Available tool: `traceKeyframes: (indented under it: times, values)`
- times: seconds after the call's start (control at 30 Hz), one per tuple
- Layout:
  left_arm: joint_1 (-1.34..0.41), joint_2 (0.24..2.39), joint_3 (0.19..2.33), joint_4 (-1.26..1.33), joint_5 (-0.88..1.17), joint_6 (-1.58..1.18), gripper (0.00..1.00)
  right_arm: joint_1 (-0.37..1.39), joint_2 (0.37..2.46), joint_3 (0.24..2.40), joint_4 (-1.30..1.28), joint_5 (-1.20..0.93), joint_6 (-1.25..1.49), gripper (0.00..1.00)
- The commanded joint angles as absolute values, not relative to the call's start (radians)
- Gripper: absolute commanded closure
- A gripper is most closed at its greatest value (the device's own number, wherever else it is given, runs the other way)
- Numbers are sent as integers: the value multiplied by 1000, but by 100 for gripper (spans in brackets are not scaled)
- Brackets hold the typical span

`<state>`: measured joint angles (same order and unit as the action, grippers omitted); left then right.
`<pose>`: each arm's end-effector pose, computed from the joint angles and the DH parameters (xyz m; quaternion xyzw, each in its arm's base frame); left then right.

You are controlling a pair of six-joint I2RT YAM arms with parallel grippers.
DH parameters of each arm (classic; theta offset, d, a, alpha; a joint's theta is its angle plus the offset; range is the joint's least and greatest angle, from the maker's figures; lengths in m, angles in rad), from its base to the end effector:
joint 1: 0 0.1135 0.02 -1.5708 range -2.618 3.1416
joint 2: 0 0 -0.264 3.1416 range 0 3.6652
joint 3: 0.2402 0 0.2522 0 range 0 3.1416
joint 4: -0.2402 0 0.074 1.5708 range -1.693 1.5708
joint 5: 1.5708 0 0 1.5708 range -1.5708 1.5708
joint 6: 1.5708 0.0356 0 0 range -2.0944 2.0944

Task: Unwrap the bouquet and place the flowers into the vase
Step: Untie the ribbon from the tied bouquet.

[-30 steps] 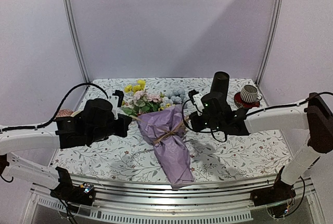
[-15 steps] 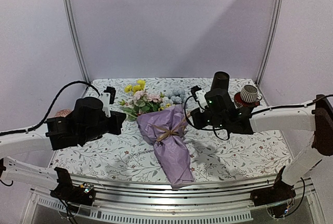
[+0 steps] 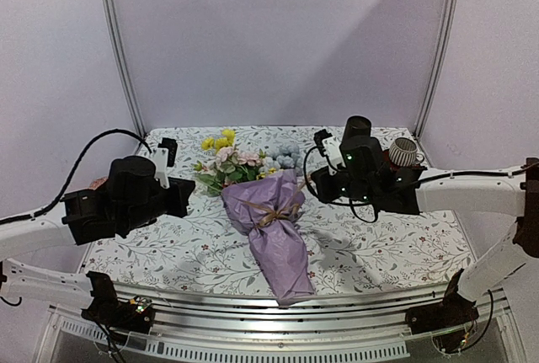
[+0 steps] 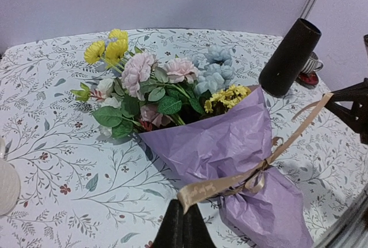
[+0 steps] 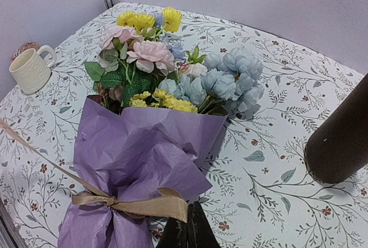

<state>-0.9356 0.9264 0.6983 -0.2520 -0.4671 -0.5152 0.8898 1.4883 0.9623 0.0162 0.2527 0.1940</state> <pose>0.1360 -0.1575 0.2788 0.0561 0.8385 -0.1867 0.5089 0.2178 0.2546 0.2526 -0.2318 0.8262 0.1658 0.4861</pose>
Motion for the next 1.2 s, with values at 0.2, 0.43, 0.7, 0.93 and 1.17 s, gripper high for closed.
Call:
traceKeyframes:
  times: [0.2, 0.43, 0.7, 0.93, 1.17]
  values:
    - [-924, 838, 773, -373, -553, -471, 100, 889, 1382, 984, -11, 311, 159, 97]
    - [-920, 757, 805, -437, -601, -450, 100, 887, 1318, 975, -22, 363, 128, 97]
    - [-918, 670, 840, -499, -646, -440, 100, 886, 1230, 957, -26, 452, 86, 96]
    - [-917, 600, 874, -561, -692, -430, 100, 866, 1154, 917, -18, 506, 80, 97]
    - [-918, 530, 876, -573, -707, -424, 100, 854, 1105, 878, -8, 516, 87, 97]
